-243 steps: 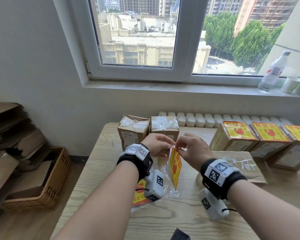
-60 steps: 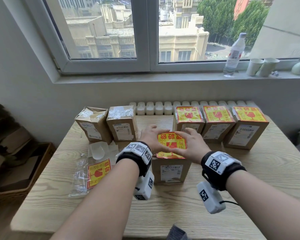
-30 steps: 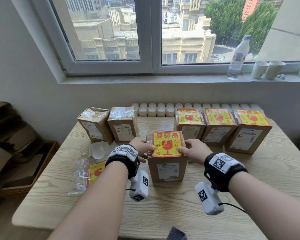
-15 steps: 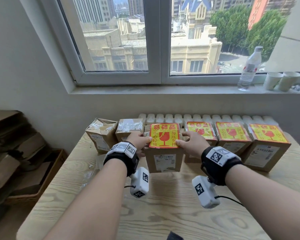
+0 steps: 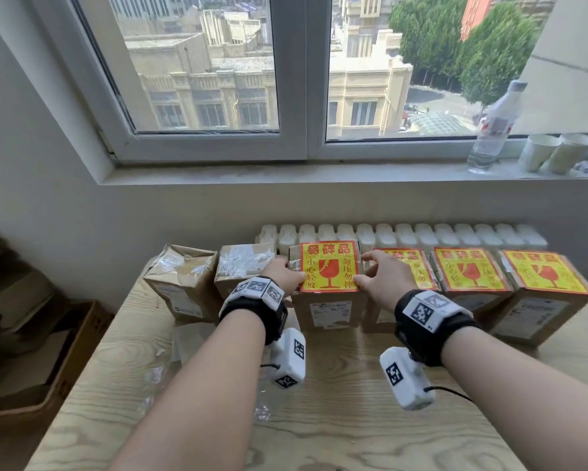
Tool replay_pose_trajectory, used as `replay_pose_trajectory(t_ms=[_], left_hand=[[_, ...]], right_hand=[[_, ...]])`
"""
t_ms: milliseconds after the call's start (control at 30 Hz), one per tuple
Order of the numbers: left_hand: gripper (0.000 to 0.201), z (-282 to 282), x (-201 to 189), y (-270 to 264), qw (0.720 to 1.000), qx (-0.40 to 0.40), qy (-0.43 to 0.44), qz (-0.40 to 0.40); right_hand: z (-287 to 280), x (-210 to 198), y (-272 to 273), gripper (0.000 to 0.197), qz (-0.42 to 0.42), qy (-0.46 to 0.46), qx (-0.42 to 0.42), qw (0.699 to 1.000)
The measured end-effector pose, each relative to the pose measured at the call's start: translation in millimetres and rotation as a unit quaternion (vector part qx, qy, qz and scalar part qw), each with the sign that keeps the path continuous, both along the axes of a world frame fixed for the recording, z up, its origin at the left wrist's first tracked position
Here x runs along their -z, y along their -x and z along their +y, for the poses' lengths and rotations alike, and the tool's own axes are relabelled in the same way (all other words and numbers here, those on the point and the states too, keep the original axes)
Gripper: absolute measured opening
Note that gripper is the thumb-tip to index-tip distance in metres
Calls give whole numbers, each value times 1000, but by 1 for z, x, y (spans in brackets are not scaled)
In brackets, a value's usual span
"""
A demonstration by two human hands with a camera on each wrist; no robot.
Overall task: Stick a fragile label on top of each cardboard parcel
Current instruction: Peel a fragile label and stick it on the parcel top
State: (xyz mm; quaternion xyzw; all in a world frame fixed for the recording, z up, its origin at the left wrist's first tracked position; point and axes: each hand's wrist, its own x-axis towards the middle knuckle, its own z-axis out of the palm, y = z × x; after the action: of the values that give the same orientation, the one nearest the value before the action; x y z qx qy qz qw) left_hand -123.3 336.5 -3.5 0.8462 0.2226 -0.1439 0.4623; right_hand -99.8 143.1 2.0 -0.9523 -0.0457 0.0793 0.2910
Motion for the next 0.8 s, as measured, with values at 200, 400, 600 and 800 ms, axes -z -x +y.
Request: replay_pose_trajectory(t_ms=[200,400,600,800], left_hand=[[23,1,15,-17,999,-2,34,7],[11,-2,17,-23,1000,14,23,0],[6,-6,25,-29,999,6,47,-8],[42,-9,27,-28,999,7,34,-17]], right_hand=[[0,6,-9,48,-2,22,0,1000],[-3,11,-13,35,-14,53,4,999],[-6,17,-15,24,-31,65,3,997],[-6,16,-11,24,-24,62,-3,998]])
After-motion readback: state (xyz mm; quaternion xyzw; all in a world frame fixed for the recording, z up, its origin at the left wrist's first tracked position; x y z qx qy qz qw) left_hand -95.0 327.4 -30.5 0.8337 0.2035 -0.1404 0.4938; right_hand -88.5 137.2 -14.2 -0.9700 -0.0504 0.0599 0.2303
